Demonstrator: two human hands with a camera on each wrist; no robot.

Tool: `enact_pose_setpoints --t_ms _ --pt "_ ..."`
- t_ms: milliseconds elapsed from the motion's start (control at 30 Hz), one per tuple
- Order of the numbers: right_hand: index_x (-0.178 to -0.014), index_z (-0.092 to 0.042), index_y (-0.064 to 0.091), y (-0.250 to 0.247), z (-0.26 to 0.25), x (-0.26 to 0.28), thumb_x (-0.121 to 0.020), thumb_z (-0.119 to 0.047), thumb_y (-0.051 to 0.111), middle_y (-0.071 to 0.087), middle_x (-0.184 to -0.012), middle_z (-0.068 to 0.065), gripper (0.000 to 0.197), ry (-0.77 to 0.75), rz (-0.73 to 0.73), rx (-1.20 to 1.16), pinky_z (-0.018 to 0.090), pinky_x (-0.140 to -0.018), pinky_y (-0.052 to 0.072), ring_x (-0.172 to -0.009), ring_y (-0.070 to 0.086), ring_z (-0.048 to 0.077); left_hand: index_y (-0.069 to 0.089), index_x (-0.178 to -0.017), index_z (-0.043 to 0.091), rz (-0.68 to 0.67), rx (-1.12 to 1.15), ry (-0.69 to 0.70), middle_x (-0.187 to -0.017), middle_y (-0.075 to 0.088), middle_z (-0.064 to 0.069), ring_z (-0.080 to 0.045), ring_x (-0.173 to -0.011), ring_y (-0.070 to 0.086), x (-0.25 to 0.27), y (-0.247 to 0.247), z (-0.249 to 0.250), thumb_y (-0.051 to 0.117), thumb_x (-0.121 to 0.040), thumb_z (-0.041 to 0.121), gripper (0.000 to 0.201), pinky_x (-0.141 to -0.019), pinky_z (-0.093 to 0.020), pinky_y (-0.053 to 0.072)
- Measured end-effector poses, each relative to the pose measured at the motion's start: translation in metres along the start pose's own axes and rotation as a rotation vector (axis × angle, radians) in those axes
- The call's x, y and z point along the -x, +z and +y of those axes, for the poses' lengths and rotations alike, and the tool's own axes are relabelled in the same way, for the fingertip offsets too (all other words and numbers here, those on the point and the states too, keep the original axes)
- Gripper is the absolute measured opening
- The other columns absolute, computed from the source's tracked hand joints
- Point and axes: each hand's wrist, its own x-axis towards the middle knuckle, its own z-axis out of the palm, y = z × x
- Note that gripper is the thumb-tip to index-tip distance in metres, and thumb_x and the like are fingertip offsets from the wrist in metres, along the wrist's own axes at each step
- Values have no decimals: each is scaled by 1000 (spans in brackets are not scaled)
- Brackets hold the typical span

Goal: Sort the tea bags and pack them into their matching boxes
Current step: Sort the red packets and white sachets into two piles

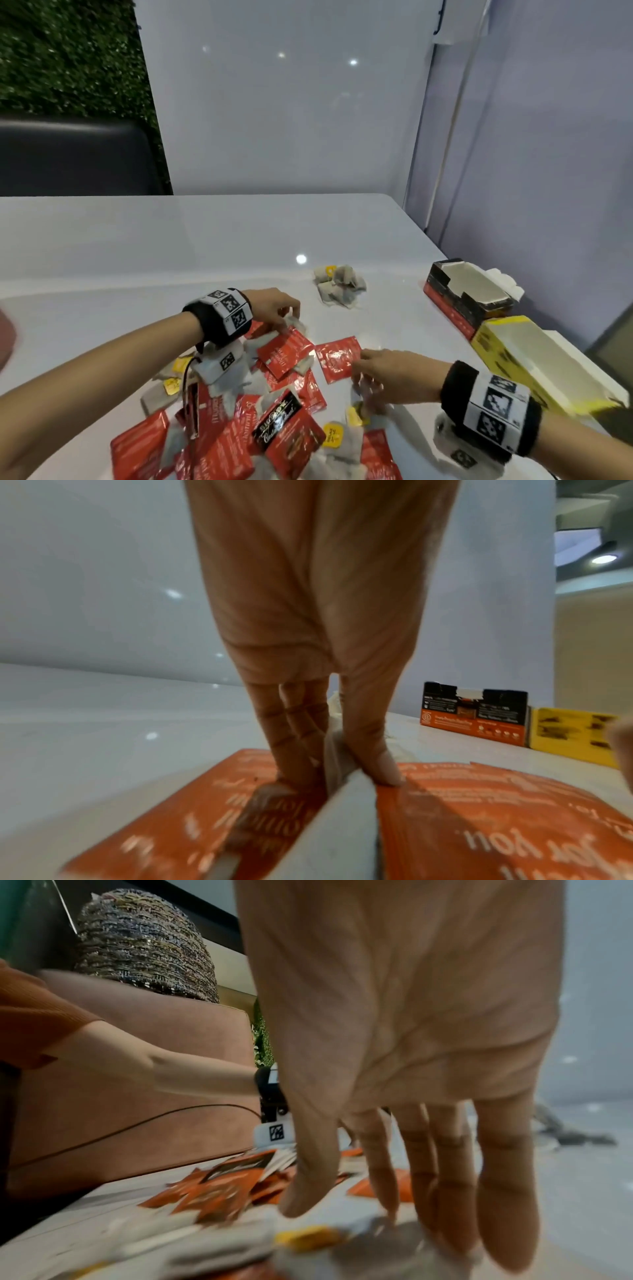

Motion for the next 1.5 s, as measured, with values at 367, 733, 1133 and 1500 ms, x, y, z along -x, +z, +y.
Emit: enact_pose_setpoints --t_ms 367,733,1133,1500 --pt "-111 -14 45 36 -34 -1 -80 -41 65 49 -107 0 46 55 171 -58 30 -68 36 -95 45 20 55 -92 14 287 275 17 -81 56 8 -11 -68 60 43 -13 -18 61 -87 6 11 -58 -15 51" --pt "-74 -35 47 11 -17 11 -81 -11 65 57 -90 0 30 -6 260 -385 25 -62 44 -69 51 8 61 -96 12 705 362 7 -79 63 -2 -15 -66 63 49 -86 -8 67 -84 16 14 -66 -20 55" --pt "-79 -12 59 -101 74 -4 -81 2 65 57 -72 6 15 77 672 -905 26 -49 53 -48 56 10 47 -133 8 317 510 -206 -119 58 -17 -30 -97 65 -87 -46 20 69 -83 23 57 -83 -28 51" --pt "-76 -12 56 -110 110 -141 -76 2 64 56 -79 10 16 359 714 -896 22 -41 45 -55 55 16 41 -136 23 124 433 -119 -133 55 -4 -19 -114 57 54 -70 -10 58 -91 25 48 -93 -26 48"
